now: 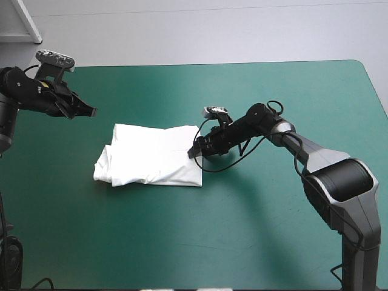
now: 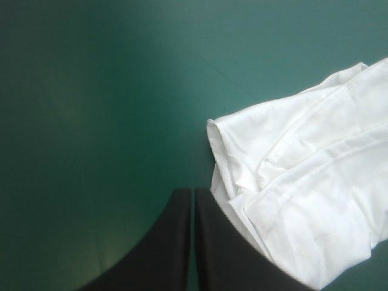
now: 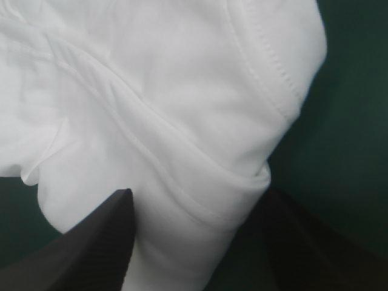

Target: Fold the cloth

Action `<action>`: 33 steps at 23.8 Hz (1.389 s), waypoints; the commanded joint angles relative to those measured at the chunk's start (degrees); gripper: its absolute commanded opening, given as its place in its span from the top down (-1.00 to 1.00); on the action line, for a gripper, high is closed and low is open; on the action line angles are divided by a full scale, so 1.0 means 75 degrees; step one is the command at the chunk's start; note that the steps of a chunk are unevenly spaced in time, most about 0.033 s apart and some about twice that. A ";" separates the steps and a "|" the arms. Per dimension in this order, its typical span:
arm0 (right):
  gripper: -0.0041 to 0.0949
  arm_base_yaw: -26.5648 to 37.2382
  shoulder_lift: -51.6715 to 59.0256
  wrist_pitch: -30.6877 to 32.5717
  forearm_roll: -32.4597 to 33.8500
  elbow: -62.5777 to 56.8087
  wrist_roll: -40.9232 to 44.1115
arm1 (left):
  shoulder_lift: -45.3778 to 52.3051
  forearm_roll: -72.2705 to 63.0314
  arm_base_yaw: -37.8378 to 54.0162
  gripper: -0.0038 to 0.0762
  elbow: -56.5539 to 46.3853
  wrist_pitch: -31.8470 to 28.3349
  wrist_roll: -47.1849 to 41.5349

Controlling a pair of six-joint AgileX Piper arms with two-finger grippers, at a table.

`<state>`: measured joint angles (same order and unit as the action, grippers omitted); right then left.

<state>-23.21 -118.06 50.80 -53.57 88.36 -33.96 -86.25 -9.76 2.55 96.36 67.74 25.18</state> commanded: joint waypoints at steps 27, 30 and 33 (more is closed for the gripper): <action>0.85 0.5652 0.2310 0.1683 0.5955 0.0159 0.2217 | 0.0248 -0.0371 -0.0013 0.86 0.0173 -0.0707 -0.0058; 0.60 0.5652 0.2541 0.1630 0.5987 0.0211 0.2184 | 0.0349 -0.0328 -0.0013 0.86 0.0173 -0.0763 0.0078; 0.17 0.5652 0.2978 0.1989 0.5914 0.0798 0.2338 | 0.0610 -0.0273 -0.0013 0.86 0.0187 -0.1032 -0.0076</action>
<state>18.63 -101.36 65.22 -8.75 89.78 -16.90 -85.66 -11.19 2.55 96.32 64.08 25.66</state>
